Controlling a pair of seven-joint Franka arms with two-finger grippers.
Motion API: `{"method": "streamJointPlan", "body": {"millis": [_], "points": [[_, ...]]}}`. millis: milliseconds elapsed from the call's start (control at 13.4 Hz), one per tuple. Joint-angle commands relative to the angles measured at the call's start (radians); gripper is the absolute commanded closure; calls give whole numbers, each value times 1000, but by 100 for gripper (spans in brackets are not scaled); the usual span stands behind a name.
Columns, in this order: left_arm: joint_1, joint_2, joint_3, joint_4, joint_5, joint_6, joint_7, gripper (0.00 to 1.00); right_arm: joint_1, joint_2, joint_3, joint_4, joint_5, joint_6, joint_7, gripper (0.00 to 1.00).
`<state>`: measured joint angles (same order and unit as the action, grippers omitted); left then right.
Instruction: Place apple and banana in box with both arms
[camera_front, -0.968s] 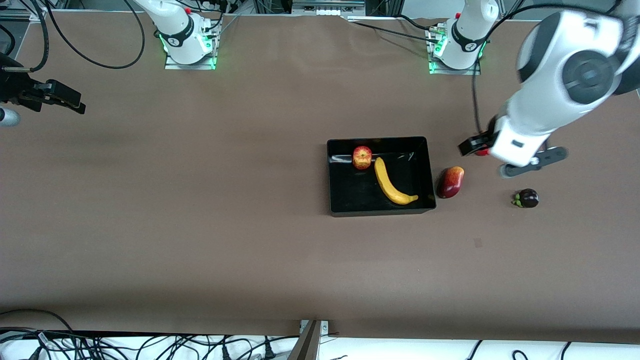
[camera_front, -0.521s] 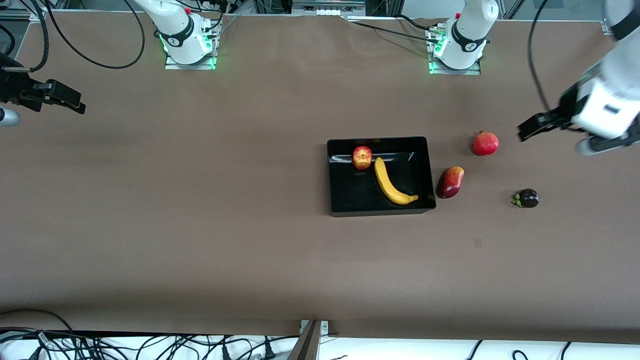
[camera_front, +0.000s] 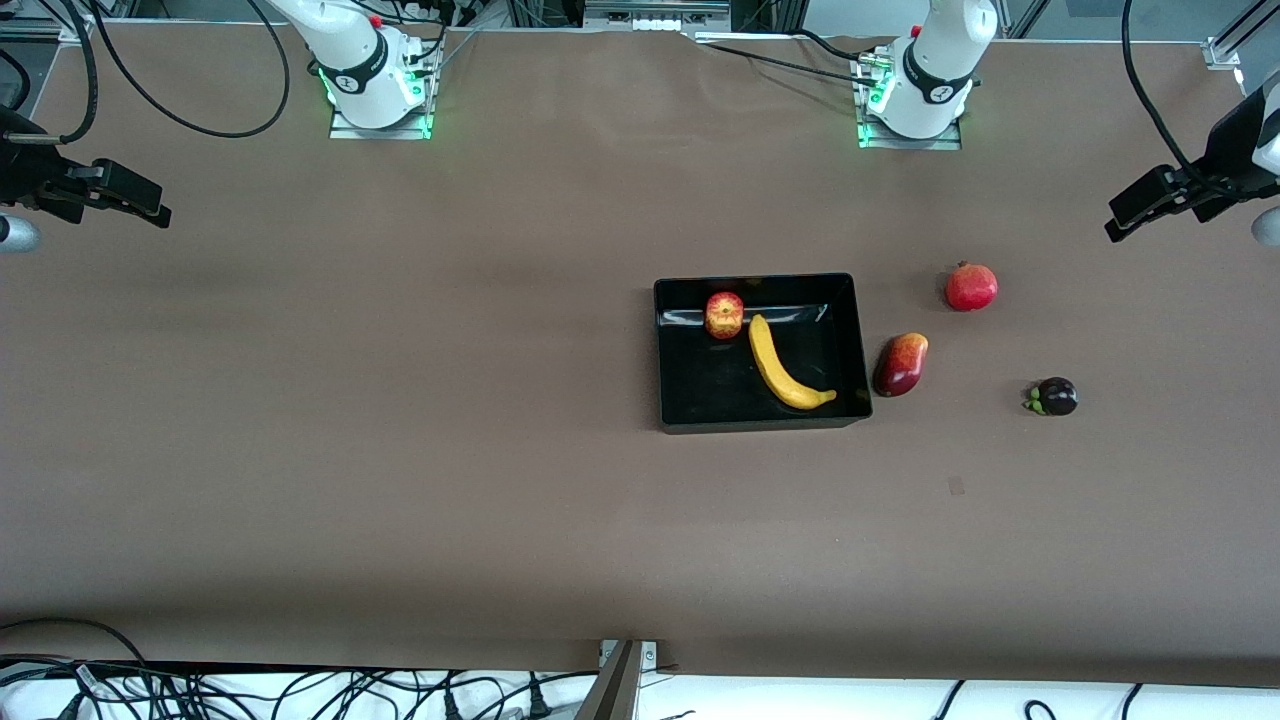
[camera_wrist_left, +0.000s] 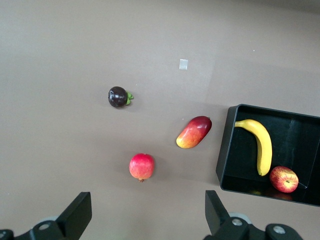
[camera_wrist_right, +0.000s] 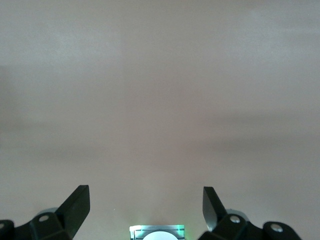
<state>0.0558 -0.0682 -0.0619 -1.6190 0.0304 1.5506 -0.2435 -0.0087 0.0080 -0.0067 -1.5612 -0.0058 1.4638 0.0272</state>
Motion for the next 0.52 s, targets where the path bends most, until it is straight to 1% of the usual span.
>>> {"method": "streamJointPlan", "body": {"millis": [0, 298, 447], "points": [[7, -10, 13, 25, -24, -21, 39, 0, -1, -3, 1, 13, 13, -19, 4, 0], [7, -10, 13, 31, -26, -32, 104, 0, -1, -3, 1, 13, 13, -20, 4, 0], [7, -10, 19, 31, -49, -33, 127, 0, -1, -3, 1, 13, 13, -20, 4, 0]]}}
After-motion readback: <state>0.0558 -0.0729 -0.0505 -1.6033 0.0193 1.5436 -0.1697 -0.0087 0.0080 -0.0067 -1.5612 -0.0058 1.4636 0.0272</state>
